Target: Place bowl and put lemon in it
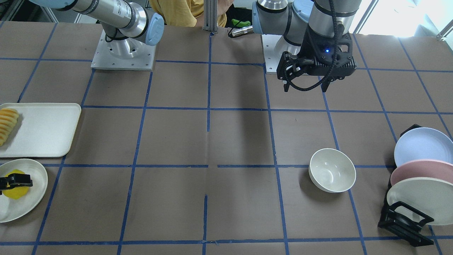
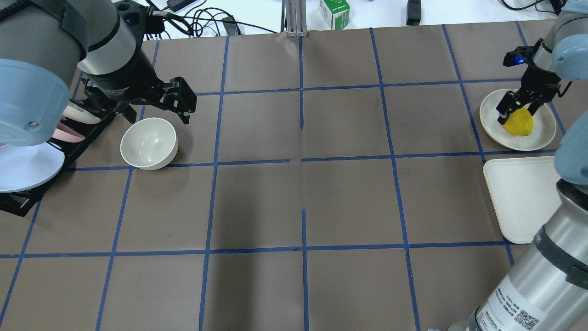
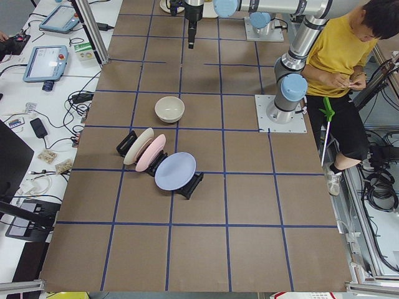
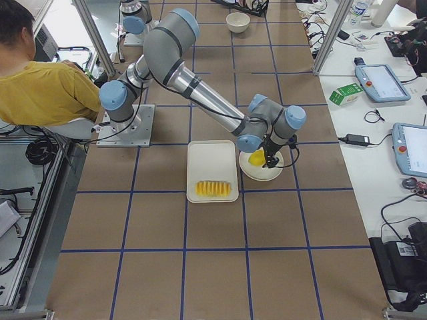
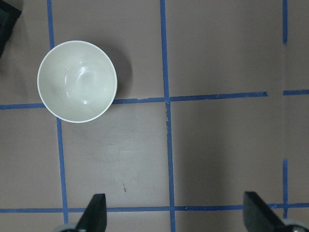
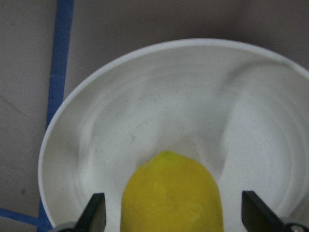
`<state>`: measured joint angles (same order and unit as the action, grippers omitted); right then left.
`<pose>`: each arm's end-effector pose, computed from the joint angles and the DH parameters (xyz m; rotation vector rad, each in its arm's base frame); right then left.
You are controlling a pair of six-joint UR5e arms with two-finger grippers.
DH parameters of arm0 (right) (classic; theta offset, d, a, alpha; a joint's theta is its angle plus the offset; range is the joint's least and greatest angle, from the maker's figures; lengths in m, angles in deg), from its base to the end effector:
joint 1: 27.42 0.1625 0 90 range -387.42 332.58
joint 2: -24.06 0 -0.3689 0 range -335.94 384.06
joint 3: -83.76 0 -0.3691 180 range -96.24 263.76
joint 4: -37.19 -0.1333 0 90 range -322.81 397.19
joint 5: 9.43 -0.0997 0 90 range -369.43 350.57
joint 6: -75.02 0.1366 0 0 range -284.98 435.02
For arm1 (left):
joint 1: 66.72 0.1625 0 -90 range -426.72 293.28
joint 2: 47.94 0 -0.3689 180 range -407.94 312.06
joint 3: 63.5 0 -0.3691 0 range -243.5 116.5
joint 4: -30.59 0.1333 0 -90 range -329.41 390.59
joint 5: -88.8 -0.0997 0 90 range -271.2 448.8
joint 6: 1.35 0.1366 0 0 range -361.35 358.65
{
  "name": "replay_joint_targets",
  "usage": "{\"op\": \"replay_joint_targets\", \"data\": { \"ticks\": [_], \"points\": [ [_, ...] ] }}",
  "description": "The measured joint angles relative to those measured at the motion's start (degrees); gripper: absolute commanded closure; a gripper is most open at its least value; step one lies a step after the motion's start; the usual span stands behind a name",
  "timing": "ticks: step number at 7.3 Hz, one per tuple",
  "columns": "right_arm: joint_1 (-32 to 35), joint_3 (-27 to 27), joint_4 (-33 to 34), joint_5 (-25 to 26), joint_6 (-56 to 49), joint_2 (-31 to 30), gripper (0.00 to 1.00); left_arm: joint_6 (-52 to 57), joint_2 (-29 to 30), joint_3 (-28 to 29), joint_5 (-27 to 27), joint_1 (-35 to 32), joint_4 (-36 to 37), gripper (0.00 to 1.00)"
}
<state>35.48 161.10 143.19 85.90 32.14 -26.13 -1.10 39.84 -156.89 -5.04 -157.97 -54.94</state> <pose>-0.1824 -0.6212 0.1247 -0.4379 3.0574 0.3294 -0.1342 -0.4593 0.3933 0.0373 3.0736 -0.0894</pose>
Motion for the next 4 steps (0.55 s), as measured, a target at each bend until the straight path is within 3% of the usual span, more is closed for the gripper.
{"op": "replay_joint_targets", "data": {
  "ticks": [1, 2, 4],
  "points": [
    [-0.03, 0.0, -0.02, -0.16, 0.01, -0.01, 0.74, 1.0, 1.86, -0.08, -0.56, 3.81, 0.19, 0.0],
    [-0.04, 0.0, -0.1, -0.27, 0.05, -0.07, 0.99, 2.55, 4.84, -0.06, -0.91, 9.67, 1.58, 0.0],
    [-0.05, -0.13, -0.62, -0.29, 0.15, -0.33, 1.0, 10.62, 12.25, -0.19, -0.86, 18.02, 9.44, 0.0]
  ]
}}
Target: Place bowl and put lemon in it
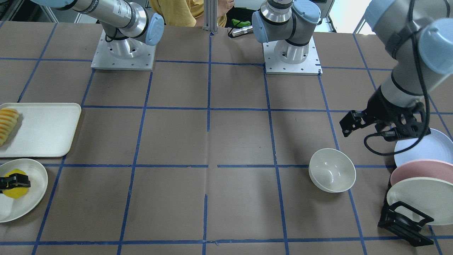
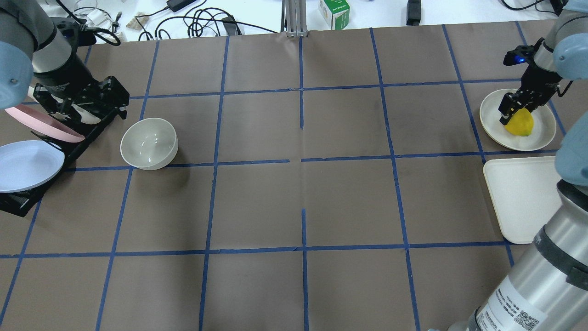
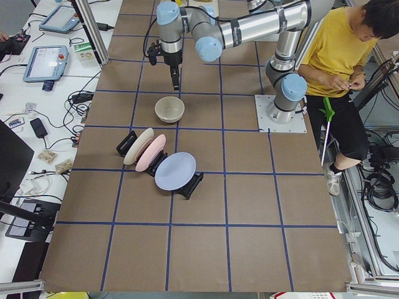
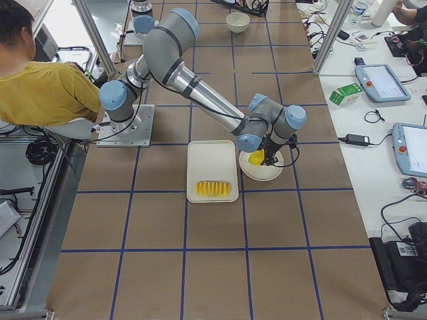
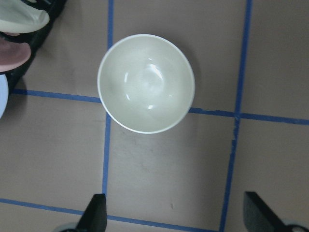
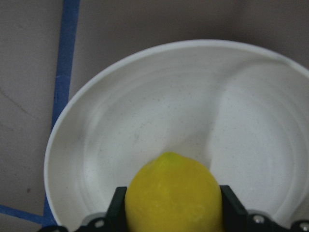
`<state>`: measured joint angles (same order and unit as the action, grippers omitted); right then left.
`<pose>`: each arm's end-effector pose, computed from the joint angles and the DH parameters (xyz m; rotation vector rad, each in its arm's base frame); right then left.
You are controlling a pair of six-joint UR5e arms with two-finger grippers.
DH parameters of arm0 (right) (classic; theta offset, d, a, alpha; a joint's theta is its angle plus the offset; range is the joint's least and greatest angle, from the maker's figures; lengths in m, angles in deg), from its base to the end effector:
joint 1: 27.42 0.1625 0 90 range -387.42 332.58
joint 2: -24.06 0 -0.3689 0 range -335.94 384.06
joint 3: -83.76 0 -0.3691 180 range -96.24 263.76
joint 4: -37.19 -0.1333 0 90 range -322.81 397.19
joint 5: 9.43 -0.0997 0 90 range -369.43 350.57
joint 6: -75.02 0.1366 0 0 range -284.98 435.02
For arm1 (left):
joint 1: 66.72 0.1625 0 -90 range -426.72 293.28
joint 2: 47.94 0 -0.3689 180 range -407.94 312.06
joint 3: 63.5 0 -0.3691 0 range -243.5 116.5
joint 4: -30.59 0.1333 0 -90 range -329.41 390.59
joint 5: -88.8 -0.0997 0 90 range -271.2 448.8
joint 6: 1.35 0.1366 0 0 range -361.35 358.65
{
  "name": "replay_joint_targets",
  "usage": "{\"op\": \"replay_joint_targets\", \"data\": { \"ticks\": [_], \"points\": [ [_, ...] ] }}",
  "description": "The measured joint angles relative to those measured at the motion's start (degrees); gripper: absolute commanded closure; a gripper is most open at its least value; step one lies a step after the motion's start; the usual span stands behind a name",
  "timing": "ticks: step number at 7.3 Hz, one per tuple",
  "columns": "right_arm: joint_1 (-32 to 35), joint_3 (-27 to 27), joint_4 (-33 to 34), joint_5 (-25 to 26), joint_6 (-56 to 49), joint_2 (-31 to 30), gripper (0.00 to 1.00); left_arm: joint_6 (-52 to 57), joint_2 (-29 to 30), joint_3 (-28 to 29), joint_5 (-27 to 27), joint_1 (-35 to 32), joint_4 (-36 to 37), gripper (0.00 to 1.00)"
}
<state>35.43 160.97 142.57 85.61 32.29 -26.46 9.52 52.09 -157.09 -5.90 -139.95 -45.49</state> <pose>-0.1820 -0.6207 0.1285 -0.4312 3.0529 0.3280 0.0341 -0.5364 0.3032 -0.1578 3.0565 0.0222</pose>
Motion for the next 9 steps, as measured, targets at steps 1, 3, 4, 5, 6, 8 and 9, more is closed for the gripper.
{"op": "replay_joint_targets", "data": {
  "ticks": [1, 3, 4, 5, 6, 8, 9],
  "points": [
    [0.0, -0.18, -0.28, 0.26, 0.08, -0.18, 1.0, 2.97, 3.6, -0.09, 0.03, 1.24, 3.82, 0.0],
    [0.0, -0.91, -3.03, 0.59, 0.51, -0.74, 1.0, 5.15, 9.27, -1.31, -0.08, 1.8, 8.5, 0.0],
    [0.01, -1.16, -5.45, 0.48, 0.78, -1.55, 1.0, 6.36, 11.3, -1.86, -0.07, 1.88, 11.6, 0.0],
    [0.12, -1.23, -8.04, 0.2, 1.15, -2.95, 1.0, 7.85, 13.0, -2.42, -0.01, 2.1, 13.77, 0.03],
    [0.35, -1.24, -10.43, -0.17, 2.48, -4.5, 1.0, 8.93, 14.01, -3.4, 0.59, 2.43, 14.87, 0.09],
    [1.48, -1.21, -15.39, -2.83, 7.4, -7.99, 1.0, 10.74, 14.98, -5.38, 2.58, 2.96, 16.76, 0.26],
    [2.62, -1.2, -17.82, -3.84, 10.41, -9.93, 1.0, 11.46, 15.43, -5.87, 2.99, 3.48, 17.27, 0.73]
  ]
}}
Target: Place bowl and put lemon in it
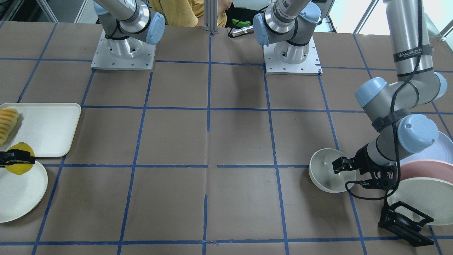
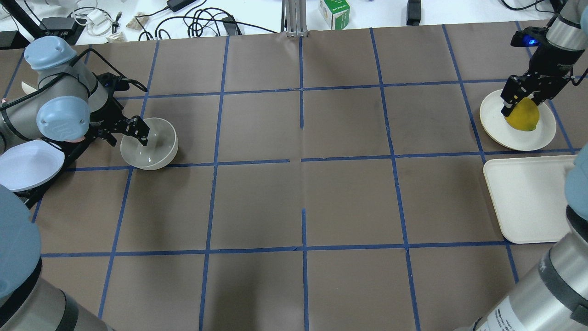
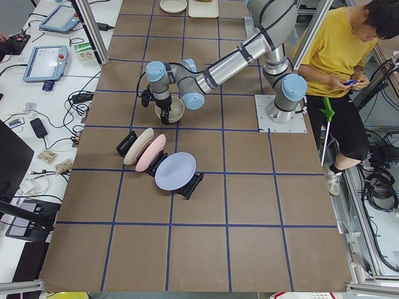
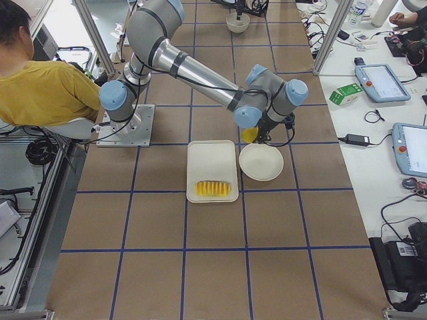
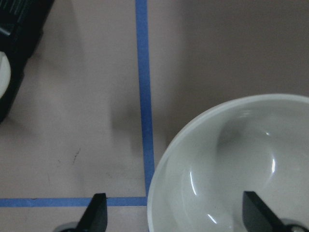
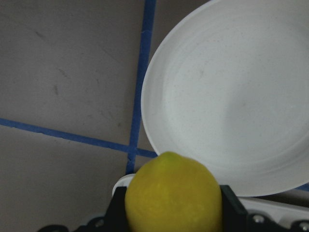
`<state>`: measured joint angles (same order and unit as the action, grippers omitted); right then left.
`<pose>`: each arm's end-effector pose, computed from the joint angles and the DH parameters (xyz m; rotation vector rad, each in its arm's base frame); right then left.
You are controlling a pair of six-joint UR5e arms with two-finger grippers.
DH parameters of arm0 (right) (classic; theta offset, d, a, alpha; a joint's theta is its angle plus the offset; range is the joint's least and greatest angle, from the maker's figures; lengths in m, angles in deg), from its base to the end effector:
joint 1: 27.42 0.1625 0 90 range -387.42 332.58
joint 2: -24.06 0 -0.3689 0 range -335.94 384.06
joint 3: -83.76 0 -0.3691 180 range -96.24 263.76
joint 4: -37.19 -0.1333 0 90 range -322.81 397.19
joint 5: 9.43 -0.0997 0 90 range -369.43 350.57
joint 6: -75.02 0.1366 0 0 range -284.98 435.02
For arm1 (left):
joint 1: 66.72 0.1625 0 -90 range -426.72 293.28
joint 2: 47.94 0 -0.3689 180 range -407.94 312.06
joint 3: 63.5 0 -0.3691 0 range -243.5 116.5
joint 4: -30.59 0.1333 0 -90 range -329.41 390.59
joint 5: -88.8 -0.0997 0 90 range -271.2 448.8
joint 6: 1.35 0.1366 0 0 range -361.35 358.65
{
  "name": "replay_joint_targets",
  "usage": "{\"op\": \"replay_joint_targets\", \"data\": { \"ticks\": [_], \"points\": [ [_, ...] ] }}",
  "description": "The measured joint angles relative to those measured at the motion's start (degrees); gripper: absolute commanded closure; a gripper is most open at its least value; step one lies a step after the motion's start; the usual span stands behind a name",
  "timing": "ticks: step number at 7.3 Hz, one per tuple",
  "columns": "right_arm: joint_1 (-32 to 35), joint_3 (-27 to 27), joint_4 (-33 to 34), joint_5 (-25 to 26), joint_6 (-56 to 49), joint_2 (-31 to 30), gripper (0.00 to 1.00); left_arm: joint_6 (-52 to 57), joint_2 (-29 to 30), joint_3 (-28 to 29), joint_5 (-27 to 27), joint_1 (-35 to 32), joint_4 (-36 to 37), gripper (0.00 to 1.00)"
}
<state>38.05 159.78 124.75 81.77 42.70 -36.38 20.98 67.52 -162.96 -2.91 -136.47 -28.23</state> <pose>-0.1263 -0.5910 0.2235 -0.2073 2.9725 0.4304 0.0698 -0.5624 0.1415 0.0584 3.1349 0.1124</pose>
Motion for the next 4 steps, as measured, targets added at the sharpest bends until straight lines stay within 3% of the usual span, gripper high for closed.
{"op": "replay_joint_targets", "data": {
  "ticks": [1, 4],
  "points": [
    [1.51, 0.0, -1.82, -0.4, 2.52, -1.65, 1.0, 0.73, 0.34, -0.22, 0.14, 0.55, 0.23, 1.0],
    [7.64, -0.01, -5.69, -3.0, 12.7, -6.26, 1.0, 1.74, 0.85, -0.37, 0.29, 1.02, 0.31, 1.0]
  ]
}}
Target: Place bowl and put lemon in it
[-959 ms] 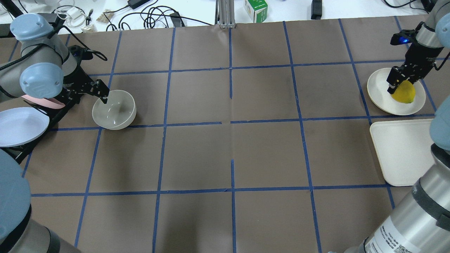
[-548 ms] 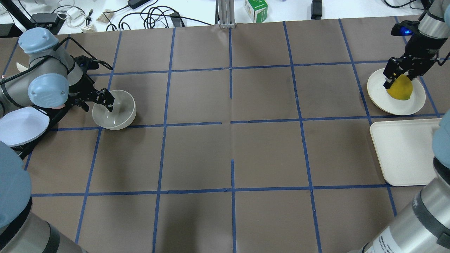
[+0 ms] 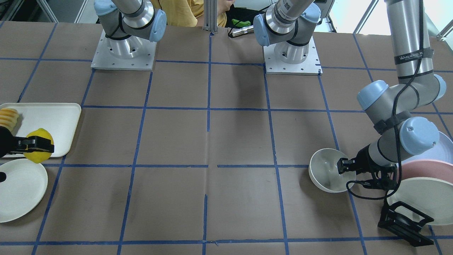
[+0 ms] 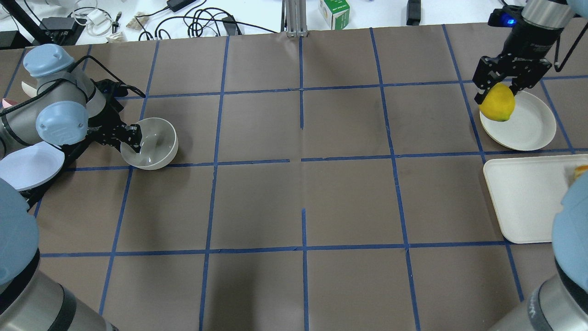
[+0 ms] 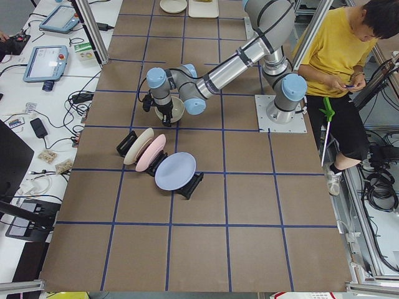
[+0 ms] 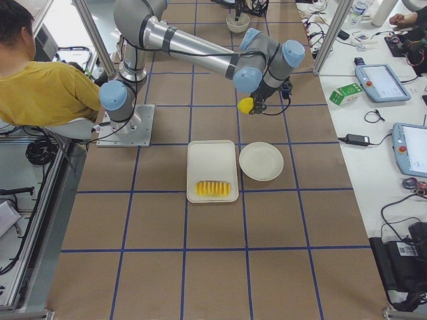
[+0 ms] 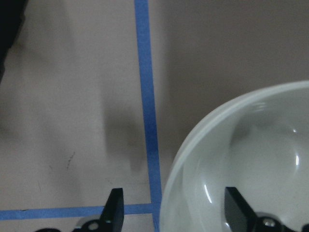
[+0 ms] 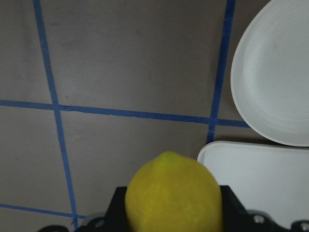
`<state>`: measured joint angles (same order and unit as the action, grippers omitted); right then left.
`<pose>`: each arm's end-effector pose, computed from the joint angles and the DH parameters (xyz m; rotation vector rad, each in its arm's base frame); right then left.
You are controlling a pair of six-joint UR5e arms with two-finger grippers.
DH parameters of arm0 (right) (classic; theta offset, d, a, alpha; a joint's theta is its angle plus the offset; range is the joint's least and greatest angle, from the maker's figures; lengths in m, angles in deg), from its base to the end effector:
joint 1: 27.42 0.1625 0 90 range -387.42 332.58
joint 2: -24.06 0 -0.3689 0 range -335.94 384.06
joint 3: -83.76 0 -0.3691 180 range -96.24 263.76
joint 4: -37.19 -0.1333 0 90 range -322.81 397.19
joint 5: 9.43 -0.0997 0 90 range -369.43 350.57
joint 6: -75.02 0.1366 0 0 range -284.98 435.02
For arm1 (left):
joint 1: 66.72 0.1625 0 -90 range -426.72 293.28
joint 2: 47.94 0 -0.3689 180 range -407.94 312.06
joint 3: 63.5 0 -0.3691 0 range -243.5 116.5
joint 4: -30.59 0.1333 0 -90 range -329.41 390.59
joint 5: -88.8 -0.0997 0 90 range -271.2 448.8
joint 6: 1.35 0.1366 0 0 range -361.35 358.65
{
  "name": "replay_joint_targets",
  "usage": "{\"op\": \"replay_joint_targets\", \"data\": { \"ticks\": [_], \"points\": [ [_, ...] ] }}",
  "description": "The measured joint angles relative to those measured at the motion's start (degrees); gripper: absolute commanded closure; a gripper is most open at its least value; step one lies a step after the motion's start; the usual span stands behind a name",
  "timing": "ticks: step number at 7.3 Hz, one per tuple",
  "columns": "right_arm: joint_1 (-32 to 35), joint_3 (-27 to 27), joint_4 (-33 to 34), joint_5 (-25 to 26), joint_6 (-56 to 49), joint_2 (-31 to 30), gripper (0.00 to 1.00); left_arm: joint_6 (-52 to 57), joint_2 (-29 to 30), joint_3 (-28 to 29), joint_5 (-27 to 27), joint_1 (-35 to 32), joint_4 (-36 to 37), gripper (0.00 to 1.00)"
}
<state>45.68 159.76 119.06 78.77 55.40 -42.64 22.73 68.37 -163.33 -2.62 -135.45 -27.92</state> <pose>-0.0324 -0.5800 0.2815 -0.0637 2.9870 0.4202 0.0784 -0.5596 0.1313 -0.0783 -3.1294 -0.1322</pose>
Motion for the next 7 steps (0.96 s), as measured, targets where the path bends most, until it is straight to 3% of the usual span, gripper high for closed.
{"op": "replay_joint_targets", "data": {
  "ticks": [2, 7],
  "points": [
    [4.16, 0.21, -0.68, -1.59, 2.99, -1.77, 1.0, 0.16, -0.18, 0.5, 1.84, 0.02, -0.47, 1.0],
    [6.14, 0.92, -1.91, -4.31, 4.27, -3.28, 1.0, -2.57, -3.26, -0.62, 15.97, -4.53, -2.77, 1.0]
  ]
}}
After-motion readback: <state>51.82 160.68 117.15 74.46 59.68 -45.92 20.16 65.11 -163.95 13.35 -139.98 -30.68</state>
